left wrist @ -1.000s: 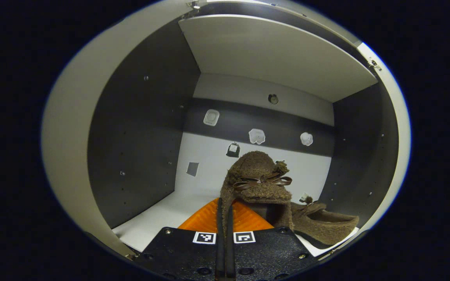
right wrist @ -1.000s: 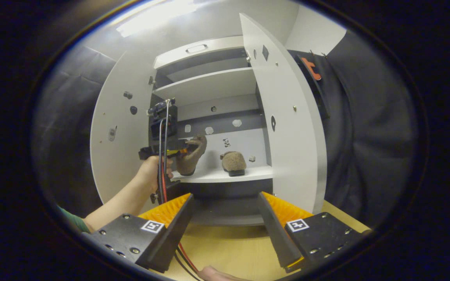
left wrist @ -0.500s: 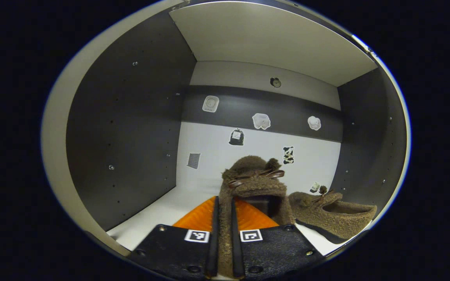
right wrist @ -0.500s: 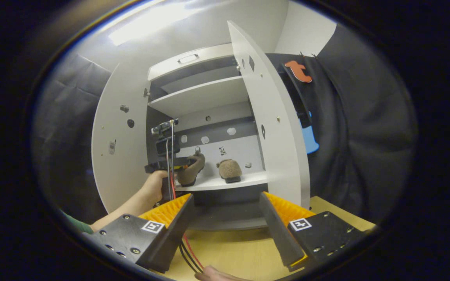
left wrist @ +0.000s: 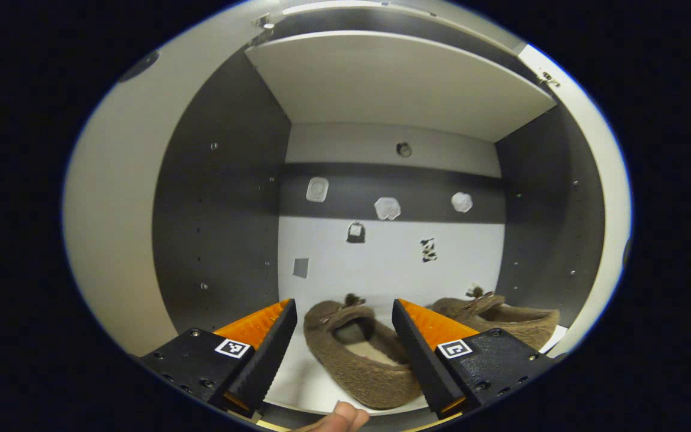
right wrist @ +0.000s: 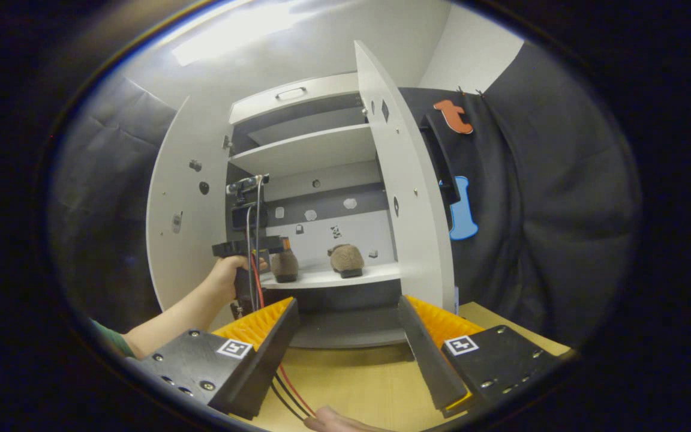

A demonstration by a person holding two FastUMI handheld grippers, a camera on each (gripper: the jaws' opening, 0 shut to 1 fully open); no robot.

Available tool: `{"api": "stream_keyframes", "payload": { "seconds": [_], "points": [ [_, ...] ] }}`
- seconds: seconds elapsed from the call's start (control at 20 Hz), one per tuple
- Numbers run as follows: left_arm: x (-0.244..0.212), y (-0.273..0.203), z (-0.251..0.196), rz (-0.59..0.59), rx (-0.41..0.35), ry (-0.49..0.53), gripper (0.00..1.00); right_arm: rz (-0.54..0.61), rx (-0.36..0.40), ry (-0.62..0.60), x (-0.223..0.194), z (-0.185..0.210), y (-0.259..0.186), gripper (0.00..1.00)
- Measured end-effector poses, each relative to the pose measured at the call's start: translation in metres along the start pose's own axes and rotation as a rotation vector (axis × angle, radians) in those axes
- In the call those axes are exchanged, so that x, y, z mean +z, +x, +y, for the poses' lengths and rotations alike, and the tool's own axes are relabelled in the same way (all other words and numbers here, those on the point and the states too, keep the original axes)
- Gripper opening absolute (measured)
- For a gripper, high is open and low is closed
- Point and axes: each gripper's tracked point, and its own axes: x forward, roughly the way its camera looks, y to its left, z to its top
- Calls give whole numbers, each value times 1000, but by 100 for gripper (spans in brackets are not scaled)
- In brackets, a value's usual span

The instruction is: Grab one shoe with the right hand and put it into the shoe cabinet, grab the other shoe with the left hand and put it into the shoe cabinet; then close the right door with the right hand and the left door with the left hand.

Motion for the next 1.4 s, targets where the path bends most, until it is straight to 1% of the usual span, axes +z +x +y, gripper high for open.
{"api": "stream_keyframes", "payload": {
  "seconds": [0.1, 0.15, 0.35, 0.4, 0.45, 0.6, 0.65, 0.7, 0.75, 0.85, 0.9, 0.95, 1.0, 1.05, 1.1, 1.15, 1.2, 1.25, 1.3, 1.4],
  "points": [
    [7, -29, 5, -4, 19, 34, 98, 6, -17, -6, -4, -5, -9, 100],
    [11, -45, 4, -14, 8, 29, 98, 2, -42, -11, -4, -12, -14, 100],
    [17, -126, 0, -4, -44, -41, 97, -21, -46, 34, 6, -25, -37, 100],
    [19, -150, 2, 0, -59, -45, 97, -15, -53, 38, 9, -31, -42, 97],
    [24, -167, 4, -9, -67, -44, 97, -3, -58, 35, 12, -37, -46, 100],
    [49, -224, 14, -61, -80, -19, 96, -10, -89, 3, 37, -59, -53, 100],
    [54, -240, 16, -62, -85, -15, 94, -22, -109, -11, 47, -69, -55, 100],
    [57, -254, 21, -53, -85, -18, 96, -38, -120, -25, 61, -78, -57, 100],
    [59, -267, 27, -44, -78, -23, 94, -51, -129, -42, 75, -87, -60, 100],
    [67, -288, 35, -56, -81, -20, 94, -65, -142, -90, 99, -107, -61, 100],
    [67, -298, 38, -61, -84, -23, 96, -60, -137, -123, 111, -118, -60, 100],
    [62, -309, 40, -57, -91, -32, 96, -51, -121, -148, 119, -124, -58, 100],
    [55, -319, 41, -43, -100, -45, 94, -36, -93, -164, 126, -130, -55, 97],
    [45, -330, 42, -32, -108, -62, 94, -25, -72, -172, 136, -138, -51, 100],
    [40, -341, 39, -28, -129, -72, 97, -33, -48, -164, 151, -144, -45, 100],
    [35, -350, 38, -29, -145, -75, 96, -40, -17, -166, 163, -149, -38, 100],
    [30, -360, 38, -33, -153, -76, 92, -51, -1, -161, 174, -156, -28, 100],
    [28, -367, 38, -45, -161, -80, 92, -52, 9, -166, 182, -164, -19, 100],
    [23, -373, 39, -51, -161, -90, 95, -38, 20, -156, 187, -170, -9, 100],
    [9, -381, 37, -31, -167, -100, 96, -1, 30, -155, 191, -184, 11, 100]
  ]
}}
